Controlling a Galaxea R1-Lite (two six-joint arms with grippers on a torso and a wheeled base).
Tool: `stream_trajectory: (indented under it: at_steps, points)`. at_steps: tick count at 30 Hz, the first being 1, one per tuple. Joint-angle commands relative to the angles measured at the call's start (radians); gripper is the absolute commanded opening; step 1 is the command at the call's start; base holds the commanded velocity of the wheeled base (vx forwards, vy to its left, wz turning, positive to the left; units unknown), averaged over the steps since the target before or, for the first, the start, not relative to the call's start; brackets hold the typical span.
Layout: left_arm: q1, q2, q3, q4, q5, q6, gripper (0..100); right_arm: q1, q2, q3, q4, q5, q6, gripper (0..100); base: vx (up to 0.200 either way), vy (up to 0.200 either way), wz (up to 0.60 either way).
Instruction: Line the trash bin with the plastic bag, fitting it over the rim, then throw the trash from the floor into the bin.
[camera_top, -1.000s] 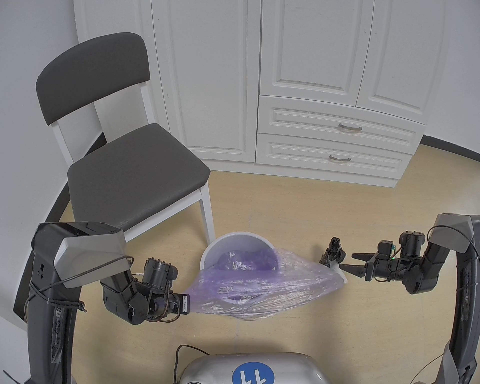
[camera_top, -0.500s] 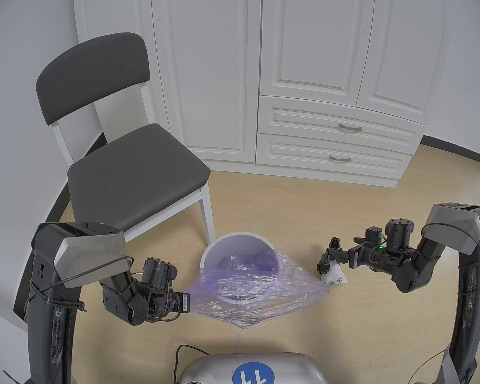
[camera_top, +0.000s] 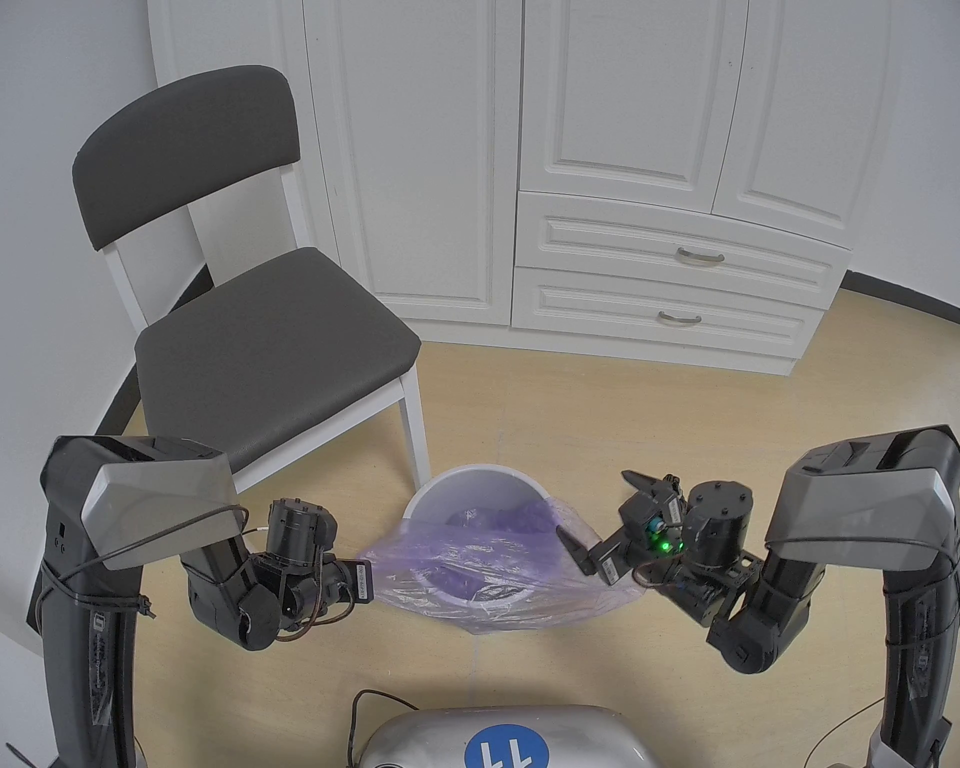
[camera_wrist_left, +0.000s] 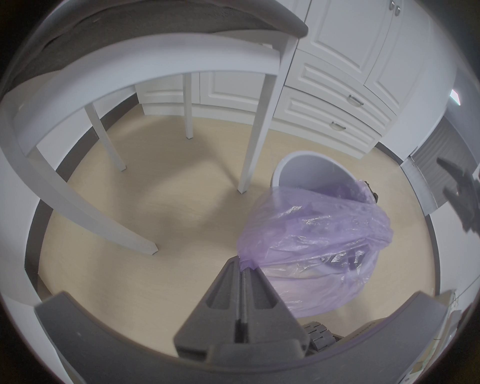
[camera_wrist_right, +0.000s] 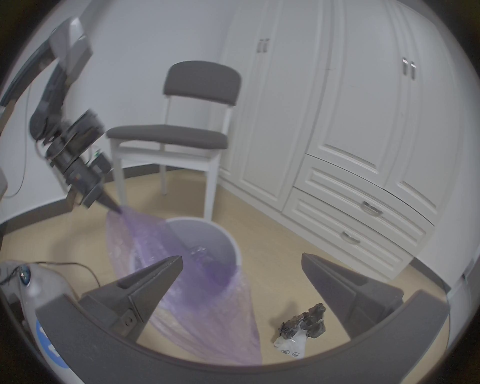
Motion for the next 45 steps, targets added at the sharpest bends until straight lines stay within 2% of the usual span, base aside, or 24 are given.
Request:
stream_trajectory:
  at_steps: [1,3,4,5,11,14,17,18,19,21,23,26,27,28,30,31,32,34,37,38,40,43,45]
  points:
    - [0.013,-0.021,0.006,-0.019,0.003,0.0,0,0.116,0.04,0.0,0.092,-0.049,-0.08,100,0.0,0.0,0.0]
    - [0.014,-0.013,-0.003,-0.024,0.008,0.0,0,0.15,0.001,-0.026,0.22,-0.049,-0.115,100,0.0,0.0,0.0]
    - [0.016,-0.013,-0.003,-0.024,0.008,0.002,0,0.153,-0.003,-0.029,0.235,-0.049,-0.116,100,0.0,0.0,0.0]
    - [0.022,-0.013,0.001,-0.022,0.008,0.002,100,0.17,-0.026,-0.055,0.329,-0.051,-0.123,100,0.0,0.0,0.0]
    - [0.039,-0.016,0.003,-0.024,0.0,0.009,100,0.183,-0.072,-0.165,0.562,-0.071,-0.124,100,0.0,0.0,0.0]
    - [0.04,-0.01,0.02,-0.025,-0.029,0.015,100,0.194,-0.081,-0.178,0.589,-0.107,-0.126,100,0.0,0.0,0.0]
    - [0.059,-0.019,0.069,-0.061,-0.112,0.048,100,0.212,-0.083,-0.182,0.577,-0.144,-0.12,100,0.0,0.0,0.0]
    - [0.062,-0.021,0.072,-0.065,-0.113,0.049,100,0.214,-0.083,-0.182,0.577,-0.146,-0.118,100,0.0,0.0,0.0]
    - [0.085,-0.041,0.12,-0.119,-0.155,0.088,100,0.225,-0.092,-0.181,0.568,-0.166,-0.109,100,0.0,0.0,0.0]
    - [0.097,-0.064,0.161,-0.162,-0.184,0.117,100,0.229,-0.094,-0.175,0.551,-0.179,-0.093,100,0.0,0.0,0.0]
    - [0.113,-0.126,0.268,-0.246,-0.256,0.18,100,0.252,-0.087,-0.142,0.479,-0.212,-0.003,100,0.0,0.0,0.0]
    - [0.103,-0.194,0.325,-0.271,-0.277,0.221,100,0.262,-0.092,-0.07,0.378,-0.213,0.046,100,0.0,0.0,0.0]
    - [0.103,-0.197,0.327,-0.271,-0.276,0.221,100,0.262,-0.092,-0.066,0.37,-0.213,0.048,100,0.0,0.0,0.0]
    - [0.09,-0.232,0.337,-0.271,-0.276,0.226,100,0.262,-0.091,-0.009,0.284,-0.21,0.055,100,0.0,0.0,0.0]
    - [0.088,-0.235,0.337,-0.271,-0.274,0.226,100,0.262,-0.091,-0.004,0.276,-0.21,0.057,100,0.0,0.0,0.0]
    - [0.051,-0.268,0.347,-0.275,-0.274,0.219,100,0.248,-0.086,0.071,0.105,-0.207,0.071,100,0.0,0.0,0.0]
    - [0.028,-0.271,0.354,-0.283,-0.274,0.221,100,0.235,-0.089,0.086,0.054,-0.207,0.074,100,0.0,0.0,0.0]
    - [0.01,-0.271,0.36,-0.295,-0.273,0.223,100,0.223,-0.098,0.097,0.049,-0.209,0.072,100,0.0,0.0,0.0]
    - [-0.042,-0.254,0.365,-0.39,-0.245,0.219,100,0.214,-0.135,0.094,0.045,-0.221,0.06,100,0.0,0.0,0.0]
    - [-0.064,-0.237,0.365,-0.459,-0.199,0.221,100,0.208,-0.161,0.077,0.049,-0.221,0.061,100,0.0,0.0,0.0]
    - [-0.084,-0.228,0.353,-0.513,-0.127,0.236,100,0.205,-0.173,0.049,0.045,-0.222,0.065,100,0.0,0.0,0.0]
    - [-0.11,-0.266,0.336,-0.512,-0.041,0.287,100,0.17,-0.175,-0.004,0.026,-0.27,0.043,100,0.0,0.0,0.0]
    - [-0.121,-0.281,0.334,-0.484,-0.01,0.319,100,0.162,-0.164,-0.032,-0.006,-0.278,0.038,100,0.0,0.0,0.0]
